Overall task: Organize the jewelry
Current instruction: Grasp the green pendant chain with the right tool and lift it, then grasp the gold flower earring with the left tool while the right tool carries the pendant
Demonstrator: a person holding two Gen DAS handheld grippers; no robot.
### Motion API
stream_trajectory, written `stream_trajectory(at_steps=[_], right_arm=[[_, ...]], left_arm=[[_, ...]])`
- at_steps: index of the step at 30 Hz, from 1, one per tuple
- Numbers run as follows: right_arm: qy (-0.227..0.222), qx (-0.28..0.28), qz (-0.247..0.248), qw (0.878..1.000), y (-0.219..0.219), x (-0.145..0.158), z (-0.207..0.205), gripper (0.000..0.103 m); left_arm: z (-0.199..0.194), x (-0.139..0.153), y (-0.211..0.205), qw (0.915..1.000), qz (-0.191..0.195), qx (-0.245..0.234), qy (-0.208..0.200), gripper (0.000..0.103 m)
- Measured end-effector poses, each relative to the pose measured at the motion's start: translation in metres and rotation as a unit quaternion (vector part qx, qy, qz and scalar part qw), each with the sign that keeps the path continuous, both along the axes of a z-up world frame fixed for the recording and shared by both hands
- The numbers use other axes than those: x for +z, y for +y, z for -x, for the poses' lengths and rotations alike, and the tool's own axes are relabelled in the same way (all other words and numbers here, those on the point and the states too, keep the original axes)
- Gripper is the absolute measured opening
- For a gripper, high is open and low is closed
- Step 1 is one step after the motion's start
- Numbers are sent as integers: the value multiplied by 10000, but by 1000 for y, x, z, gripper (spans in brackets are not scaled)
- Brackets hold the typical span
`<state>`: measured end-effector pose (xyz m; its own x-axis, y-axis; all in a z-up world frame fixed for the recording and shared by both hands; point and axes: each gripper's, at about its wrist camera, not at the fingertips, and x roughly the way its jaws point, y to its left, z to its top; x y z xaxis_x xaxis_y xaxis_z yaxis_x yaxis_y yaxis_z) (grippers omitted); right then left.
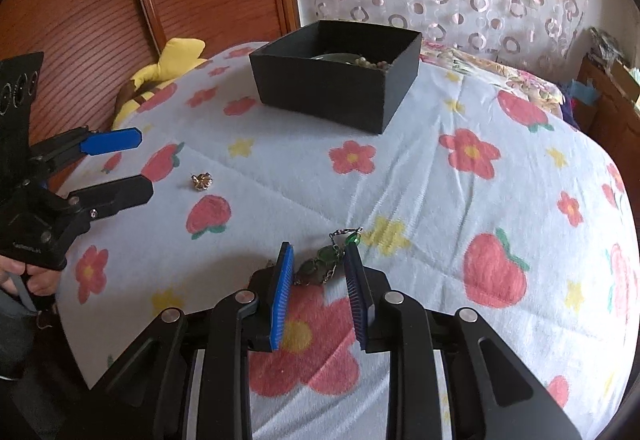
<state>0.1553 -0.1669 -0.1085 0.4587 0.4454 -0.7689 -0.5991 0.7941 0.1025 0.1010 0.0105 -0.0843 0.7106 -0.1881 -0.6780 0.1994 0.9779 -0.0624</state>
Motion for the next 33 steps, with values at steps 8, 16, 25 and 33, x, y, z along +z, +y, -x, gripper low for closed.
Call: stream_trajectory(at_steps=[8,16,25,33], right_arm=[[-405,50,439,9982,11,-1,8,17],[-686,71,363,9970,9,11,16,16],[-936,-54,144,9955,-11,37,22,17],[-976,-112,109,9951,-17,42,22,17]], left_arm=[[-2,-6,-4,9999,-109,-30,128,87],[-7,-9,-5,9995,-199,-40,248,87],[-17,-6,-14,9990,-155,-297,289,61],[-28,-19,-22,9970,-267,-478,538,33]])
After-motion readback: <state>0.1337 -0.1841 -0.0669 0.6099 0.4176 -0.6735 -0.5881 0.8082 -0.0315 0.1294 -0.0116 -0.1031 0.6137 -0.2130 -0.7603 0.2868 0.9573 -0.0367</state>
